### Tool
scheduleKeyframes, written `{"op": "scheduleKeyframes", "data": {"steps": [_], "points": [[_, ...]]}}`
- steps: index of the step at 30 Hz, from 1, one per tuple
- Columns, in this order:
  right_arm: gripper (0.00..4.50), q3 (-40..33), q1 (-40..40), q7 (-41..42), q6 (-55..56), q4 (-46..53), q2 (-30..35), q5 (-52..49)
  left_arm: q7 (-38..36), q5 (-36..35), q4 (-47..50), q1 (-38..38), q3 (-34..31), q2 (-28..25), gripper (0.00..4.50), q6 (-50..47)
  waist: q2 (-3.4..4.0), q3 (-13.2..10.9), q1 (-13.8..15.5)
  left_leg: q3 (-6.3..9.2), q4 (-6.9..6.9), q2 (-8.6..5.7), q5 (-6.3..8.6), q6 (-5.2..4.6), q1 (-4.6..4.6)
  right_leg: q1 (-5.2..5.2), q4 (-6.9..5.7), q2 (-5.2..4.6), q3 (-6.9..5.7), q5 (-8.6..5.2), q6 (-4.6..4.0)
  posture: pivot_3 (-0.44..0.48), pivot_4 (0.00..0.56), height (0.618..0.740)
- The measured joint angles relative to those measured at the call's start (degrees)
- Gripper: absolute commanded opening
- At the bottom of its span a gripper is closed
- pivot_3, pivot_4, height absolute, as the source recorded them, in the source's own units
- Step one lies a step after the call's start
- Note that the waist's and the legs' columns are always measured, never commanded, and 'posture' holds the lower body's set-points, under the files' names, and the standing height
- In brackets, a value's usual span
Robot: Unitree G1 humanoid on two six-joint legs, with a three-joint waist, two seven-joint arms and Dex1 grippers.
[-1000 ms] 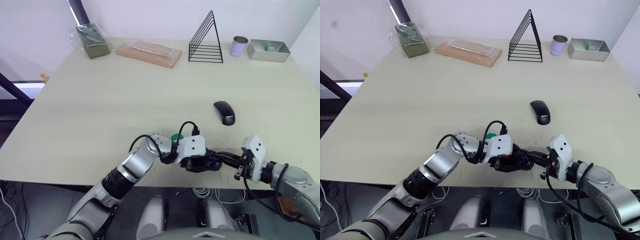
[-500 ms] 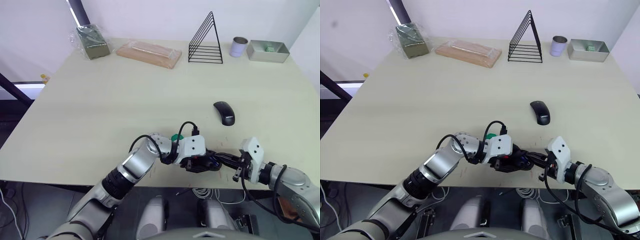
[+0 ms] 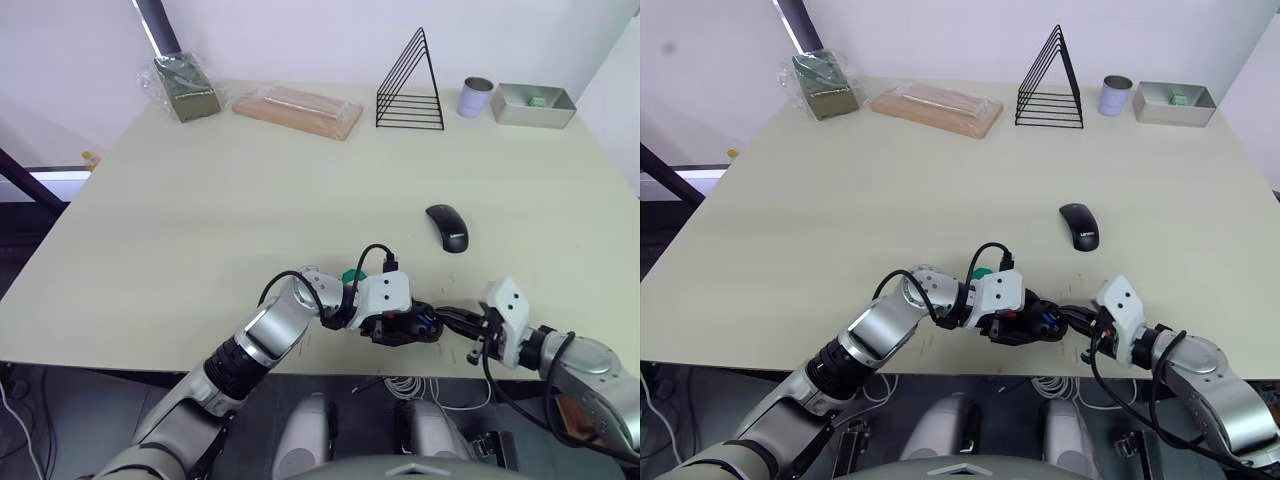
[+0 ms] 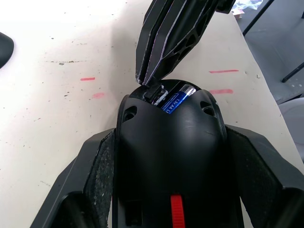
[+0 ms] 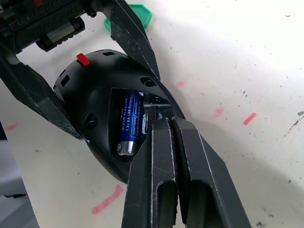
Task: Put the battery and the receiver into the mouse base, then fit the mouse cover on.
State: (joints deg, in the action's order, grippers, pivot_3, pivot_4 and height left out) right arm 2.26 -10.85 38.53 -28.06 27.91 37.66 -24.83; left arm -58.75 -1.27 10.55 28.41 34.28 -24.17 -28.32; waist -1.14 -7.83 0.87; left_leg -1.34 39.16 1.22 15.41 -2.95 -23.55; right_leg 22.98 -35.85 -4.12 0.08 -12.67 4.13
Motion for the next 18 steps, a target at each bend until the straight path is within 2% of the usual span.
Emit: {"op": "scheduleKeyframes", "data": {"steps": [6,9,12,16,17,18], "points": [[0.09,-5.5,-2.8,4.9,-1.3,1.2,1.7,-6.3,0.1,0.0,0.0,0.0,0.0,0.0,2.90,0.0,0.09,0.0,0.0,-0.01,0.01,-0.01,0.00,0.00,-0.04,0.01,0.00,-0.02,0.00,0.01,0.01,0.000,0.150,0.740],[0.69,-11.4,-3.7,8.0,-2.3,3.3,4.8,-10.8,0.3,0.0,0.0,0.0,0.0,0.1,2.90,0.0,0.11,0.0,0.1,0.02,0.02,-0.01,0.00,0.00,-0.05,0.01,0.00,-0.01,-0.01,0.01,0.01,0.000,0.150,0.740],[1.95,-18.4,-5.9,12.0,-3.0,4.4,8.6,-14.4,0.3,0.0,0.0,0.0,0.0,0.0,2.90,0.1,0.12,0.0,0.1,0.03,0.02,-0.01,0.00,0.00,-0.04,-0.01,0.01,-0.01,-0.02,0.01,0.01,0.000,0.150,0.740],[3.42,-22.4,-9.0,16.9,-3.0,4.9,11.3,-16.6,0.4,0.0,0.0,0.0,0.0,0.1,2.90,0.1,0.13,0.0,0.2,0.04,0.03,-0.01,0.00,0.00,-0.04,-0.03,0.01,-0.02,-0.02,0.00,0.00,0.000,0.150,0.740],[4.05,-24.0,-10.0,18.5,-2.9,4.9,12.0,-16.8,0.4,0.0,-0.1,0.0,0.0,0.1,2.90,0.2,0.12,0.0,0.2,0.04,0.03,-0.01,0.00,0.00,-0.04,-0.04,0.01,-0.02,-0.02,0.00,0.00,0.000,0.150,0.740],[4.35,-24.0,-10.1,18.6,-2.9,4.9,12.0,-16.8,0.4,0.0,-0.1,0.0,0.0,0.1,2.90,0.2,0.12,0.0,0.2,0.04,0.03,-0.01,0.00,0.00,-0.03,-0.04,0.01,-0.02,-0.02,0.00,0.00,0.000,0.150,0.740]]}}
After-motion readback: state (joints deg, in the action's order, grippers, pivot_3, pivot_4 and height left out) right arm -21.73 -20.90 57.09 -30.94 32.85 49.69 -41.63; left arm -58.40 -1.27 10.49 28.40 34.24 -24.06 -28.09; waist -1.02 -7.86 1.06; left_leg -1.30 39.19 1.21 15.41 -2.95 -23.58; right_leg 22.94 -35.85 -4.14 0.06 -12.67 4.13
